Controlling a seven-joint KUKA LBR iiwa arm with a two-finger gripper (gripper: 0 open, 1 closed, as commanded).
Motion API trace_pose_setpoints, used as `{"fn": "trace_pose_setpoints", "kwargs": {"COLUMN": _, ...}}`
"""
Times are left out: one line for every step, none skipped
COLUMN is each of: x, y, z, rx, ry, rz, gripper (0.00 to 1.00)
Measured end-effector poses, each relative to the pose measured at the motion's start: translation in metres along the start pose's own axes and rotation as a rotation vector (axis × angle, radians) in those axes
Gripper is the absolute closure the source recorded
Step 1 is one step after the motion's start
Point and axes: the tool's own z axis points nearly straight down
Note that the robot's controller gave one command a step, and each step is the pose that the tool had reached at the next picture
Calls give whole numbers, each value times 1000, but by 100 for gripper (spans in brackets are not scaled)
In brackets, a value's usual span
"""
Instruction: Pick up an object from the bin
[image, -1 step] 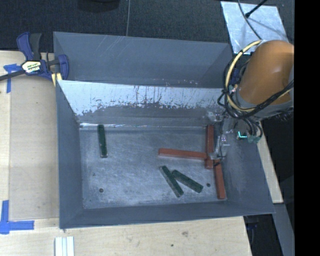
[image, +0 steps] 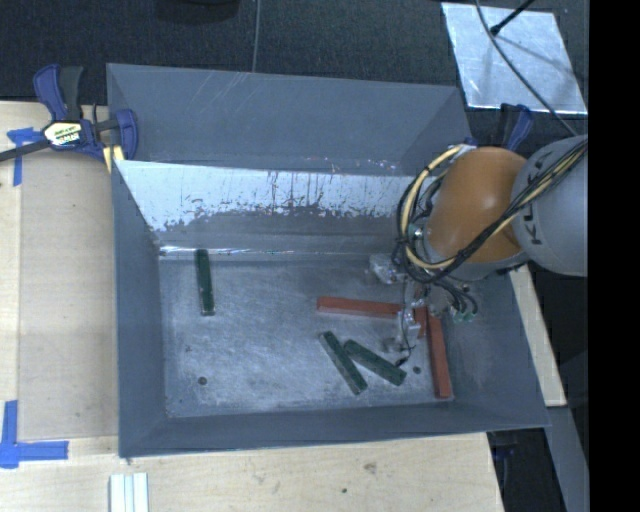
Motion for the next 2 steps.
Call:
{"fn": "trace_pose_setpoints", "kwargs": {"x": -3, "y": -1, "z": -6, "rx": 3, "ry": -9, "rz": -1, "gripper": 100}}
{"fn": "trace_pose_setpoints", "kwargs": {"x": -23, "y": -2, "z": -209, "rx": 5, "ry": -17, "rz": 7, "gripper": 100}}
